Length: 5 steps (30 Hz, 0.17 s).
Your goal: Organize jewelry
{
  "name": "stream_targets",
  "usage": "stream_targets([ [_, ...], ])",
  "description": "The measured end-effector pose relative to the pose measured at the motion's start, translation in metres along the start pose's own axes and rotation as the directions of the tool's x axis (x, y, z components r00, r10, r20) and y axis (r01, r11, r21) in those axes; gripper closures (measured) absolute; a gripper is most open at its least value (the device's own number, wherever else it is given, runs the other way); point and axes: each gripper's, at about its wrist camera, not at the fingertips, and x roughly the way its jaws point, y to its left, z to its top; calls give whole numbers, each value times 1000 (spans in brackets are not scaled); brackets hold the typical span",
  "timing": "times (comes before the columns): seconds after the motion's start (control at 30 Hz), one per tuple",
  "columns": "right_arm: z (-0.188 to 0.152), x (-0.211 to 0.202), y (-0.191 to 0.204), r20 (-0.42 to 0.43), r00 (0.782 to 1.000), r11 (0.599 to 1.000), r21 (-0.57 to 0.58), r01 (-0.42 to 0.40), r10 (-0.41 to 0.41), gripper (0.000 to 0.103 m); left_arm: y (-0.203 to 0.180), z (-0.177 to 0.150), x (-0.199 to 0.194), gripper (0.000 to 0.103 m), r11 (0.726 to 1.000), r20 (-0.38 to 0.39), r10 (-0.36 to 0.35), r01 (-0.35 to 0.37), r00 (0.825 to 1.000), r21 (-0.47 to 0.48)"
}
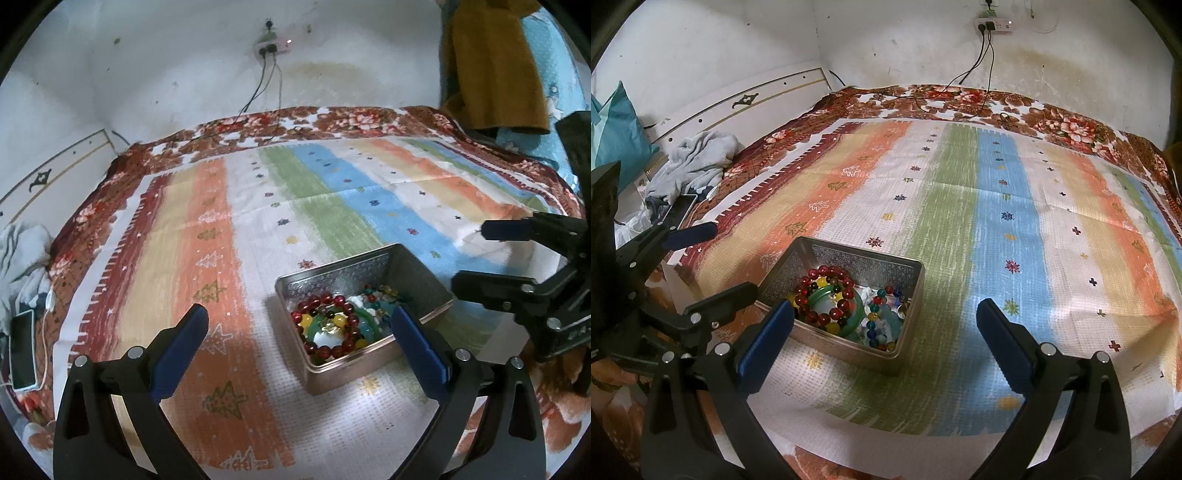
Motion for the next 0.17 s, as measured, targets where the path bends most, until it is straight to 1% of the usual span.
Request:
stream_targets([
  [0.17, 0, 0, 0, -1, 1000, 1000, 0, 0, 0, 5, 3, 0, 2, 6, 1000, -7, 2, -2, 1000, -13],
])
